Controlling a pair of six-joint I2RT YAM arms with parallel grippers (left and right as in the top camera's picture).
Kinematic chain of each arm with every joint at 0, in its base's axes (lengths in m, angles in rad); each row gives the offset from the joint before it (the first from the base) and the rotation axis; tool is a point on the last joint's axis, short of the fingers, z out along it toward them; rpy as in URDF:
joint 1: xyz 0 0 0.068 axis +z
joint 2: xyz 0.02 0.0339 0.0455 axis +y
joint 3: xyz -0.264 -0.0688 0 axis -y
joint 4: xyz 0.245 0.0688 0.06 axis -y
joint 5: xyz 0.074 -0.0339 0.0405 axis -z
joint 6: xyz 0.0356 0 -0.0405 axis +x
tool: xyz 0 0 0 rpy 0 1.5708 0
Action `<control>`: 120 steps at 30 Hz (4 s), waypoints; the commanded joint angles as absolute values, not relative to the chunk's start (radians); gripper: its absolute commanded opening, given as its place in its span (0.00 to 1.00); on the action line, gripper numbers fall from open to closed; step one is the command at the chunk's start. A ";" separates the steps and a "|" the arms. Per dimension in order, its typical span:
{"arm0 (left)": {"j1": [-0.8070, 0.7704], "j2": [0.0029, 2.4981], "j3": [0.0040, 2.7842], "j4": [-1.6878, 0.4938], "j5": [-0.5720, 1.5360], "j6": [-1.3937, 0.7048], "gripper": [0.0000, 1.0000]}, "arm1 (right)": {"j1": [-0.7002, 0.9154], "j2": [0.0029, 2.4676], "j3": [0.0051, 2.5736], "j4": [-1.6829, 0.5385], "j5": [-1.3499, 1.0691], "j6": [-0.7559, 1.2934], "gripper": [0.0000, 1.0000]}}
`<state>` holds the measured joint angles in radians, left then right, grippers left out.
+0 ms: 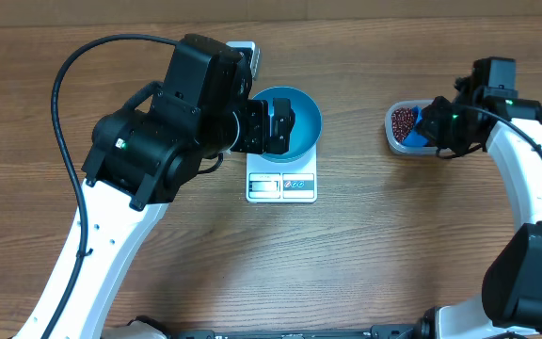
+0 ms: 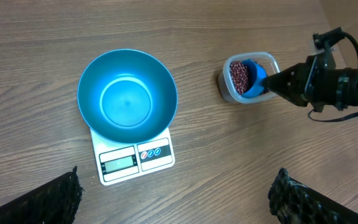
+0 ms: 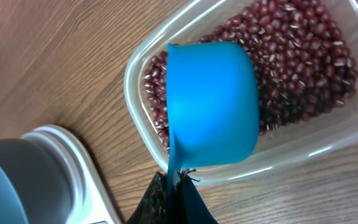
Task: Scoop item into bowl and weigh 150g on scale
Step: 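Lower the blue scoop into the red beans with the right gripper, then scoop beans and lift the filled scoop above the tub, right gripper, then move the left gripper down toward the scale's front buttons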
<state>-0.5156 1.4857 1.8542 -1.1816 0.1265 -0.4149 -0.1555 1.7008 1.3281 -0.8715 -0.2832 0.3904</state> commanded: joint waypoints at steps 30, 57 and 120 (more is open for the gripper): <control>-0.516 1.468 1.877 -1.181 0.120 -0.396 1.00 | -0.277 1.714 1.341 -0.962 -0.474 0.422 0.04; -0.516 1.468 1.877 -1.181 0.120 -0.396 1.00 | -0.382 1.714 1.341 -0.971 -0.665 0.387 0.04; -0.516 1.468 1.877 -1.181 0.123 -0.396 1.00 | -0.562 1.714 1.341 -1.035 -1.295 0.024 0.04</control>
<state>-0.5156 1.4857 1.8542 -1.1820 0.1268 -0.4145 -0.5575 1.7107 1.3281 -1.0409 -1.2526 0.0425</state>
